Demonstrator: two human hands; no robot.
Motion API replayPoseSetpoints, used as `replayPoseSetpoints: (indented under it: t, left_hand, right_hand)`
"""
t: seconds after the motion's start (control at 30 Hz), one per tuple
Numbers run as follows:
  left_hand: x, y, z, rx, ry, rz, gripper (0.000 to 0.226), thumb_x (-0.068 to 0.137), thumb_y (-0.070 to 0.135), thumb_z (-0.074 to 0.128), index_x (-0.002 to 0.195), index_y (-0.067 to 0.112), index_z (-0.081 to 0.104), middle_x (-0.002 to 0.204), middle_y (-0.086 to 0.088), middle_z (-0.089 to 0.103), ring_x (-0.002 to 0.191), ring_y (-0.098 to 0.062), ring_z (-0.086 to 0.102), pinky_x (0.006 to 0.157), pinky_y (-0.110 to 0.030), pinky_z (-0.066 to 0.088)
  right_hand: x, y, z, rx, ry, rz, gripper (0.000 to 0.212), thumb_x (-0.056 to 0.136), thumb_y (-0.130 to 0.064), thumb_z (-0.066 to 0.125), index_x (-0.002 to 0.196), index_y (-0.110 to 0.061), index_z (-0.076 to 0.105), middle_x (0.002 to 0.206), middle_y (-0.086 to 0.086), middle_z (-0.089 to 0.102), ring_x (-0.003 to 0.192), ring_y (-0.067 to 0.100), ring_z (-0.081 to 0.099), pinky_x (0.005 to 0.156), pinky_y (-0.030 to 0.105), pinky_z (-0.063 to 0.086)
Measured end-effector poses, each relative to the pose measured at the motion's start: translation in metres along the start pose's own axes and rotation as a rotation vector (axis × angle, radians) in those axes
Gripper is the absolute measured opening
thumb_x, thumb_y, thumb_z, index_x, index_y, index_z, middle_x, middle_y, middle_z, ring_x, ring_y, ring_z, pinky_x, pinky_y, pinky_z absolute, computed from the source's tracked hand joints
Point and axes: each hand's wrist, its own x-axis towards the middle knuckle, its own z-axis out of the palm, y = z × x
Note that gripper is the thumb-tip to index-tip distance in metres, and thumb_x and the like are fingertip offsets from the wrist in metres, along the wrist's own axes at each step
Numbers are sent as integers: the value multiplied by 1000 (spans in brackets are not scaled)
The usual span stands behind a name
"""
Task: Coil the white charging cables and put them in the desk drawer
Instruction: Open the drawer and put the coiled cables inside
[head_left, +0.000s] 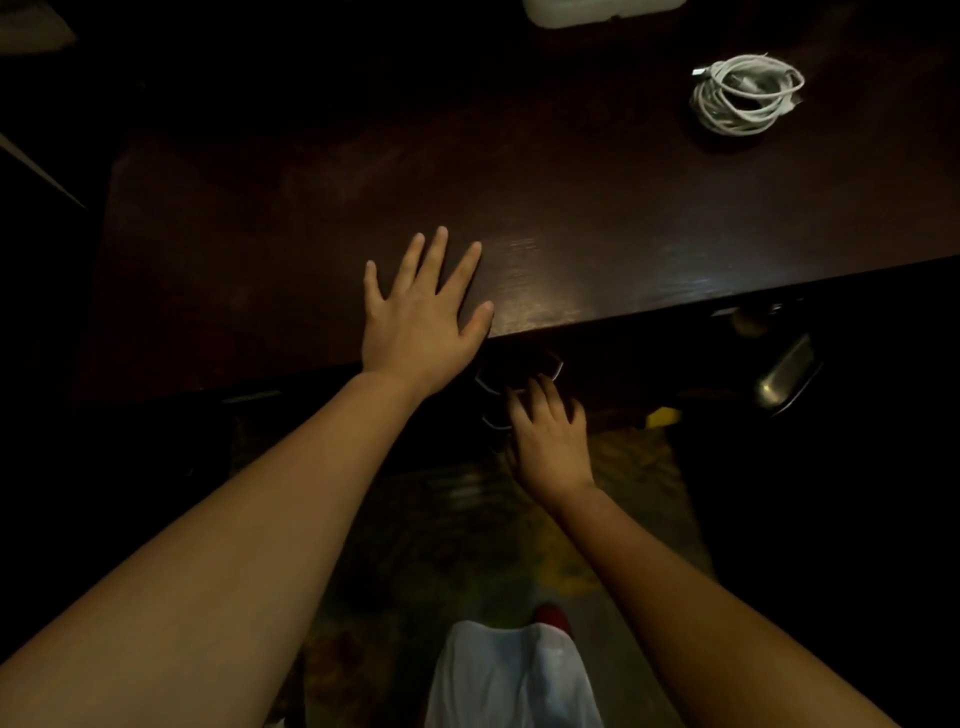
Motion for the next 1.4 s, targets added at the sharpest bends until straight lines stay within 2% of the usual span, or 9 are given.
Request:
replayPoseSetpoints:
  t: [0.13,0.23,0.47,0.57,0.8,0.97,1.13,1.27,1.4]
  left_hand:
    - [0,0,-1,2,-4,3,60,90,56,20,145,36,7,159,-1,2,146,-18,-2,113,-57,2]
    - [1,0,-1,2,-15,4,60,90,56,20,145,36,7,159,-1,2,146,-19,-2,112,-57,2]
    - [1,1,-5,-15,-68,5,59,91,55,20,145,36,6,159,-2,-2,146,-20,-5,112,-58,-1]
    - [0,-2,-8,-26,-126,30,58,92,55,20,145,39,4,159,0,-7,145,-20,-8,111,-59,-4]
    - [-15,7,-8,-73,-133,-22,52,95,48,17,145,40,5,159,-1,-6,145,-21,-8,111,-59,-5]
    - [-34,13,-6,-53,-120,-29,52,95,46,17,145,38,3,159,-4,-6,145,-24,-9,112,-58,-4]
    - [-40,13,-9,-73,-154,-22,55,94,50,18,145,38,3,159,-4,-7,145,-25,-11,112,-57,-5]
    - [-40,14,-14,-78,-208,-29,57,93,53,19,145,37,1,158,-3,-10,144,-25,-13,112,-57,-5]
    - [-43,12,-21,-63,-262,-16,59,93,54,20,145,37,-1,158,-3,-11,144,-24,-14,112,-56,-4]
  right_hand:
    - [-3,8,-3,-88,260,-111,40,66,-16,74,105,-15,65,95,11,68,94,29,65,89,43,49]
    - [-17,20,-4,-125,326,-248,26,54,-17,82,77,-18,70,70,3,68,70,23,67,63,28,53]
    - [-87,31,15,-156,201,-387,29,49,-21,85,76,-21,73,69,-2,70,66,19,67,47,22,47]
    - [-119,37,26,-104,260,-424,14,64,-18,72,77,-19,74,69,-1,71,61,19,65,44,21,45]
    - [-187,33,47,-70,254,-377,26,79,-21,48,81,-20,74,86,-1,73,73,17,68,52,23,50]
    - [-208,24,45,-40,123,-309,16,62,-23,79,75,-21,71,88,0,71,74,17,67,49,24,51]
    - [-221,27,26,-22,107,-325,25,64,-25,75,88,-22,68,82,-2,68,73,14,66,59,25,53]
    - [-234,22,-4,49,98,-335,19,87,-29,49,97,-22,63,85,-3,64,72,13,61,56,24,51]
    - [-233,4,-63,56,266,-371,26,92,-31,45,100,-19,66,86,-3,64,70,12,58,54,23,43]
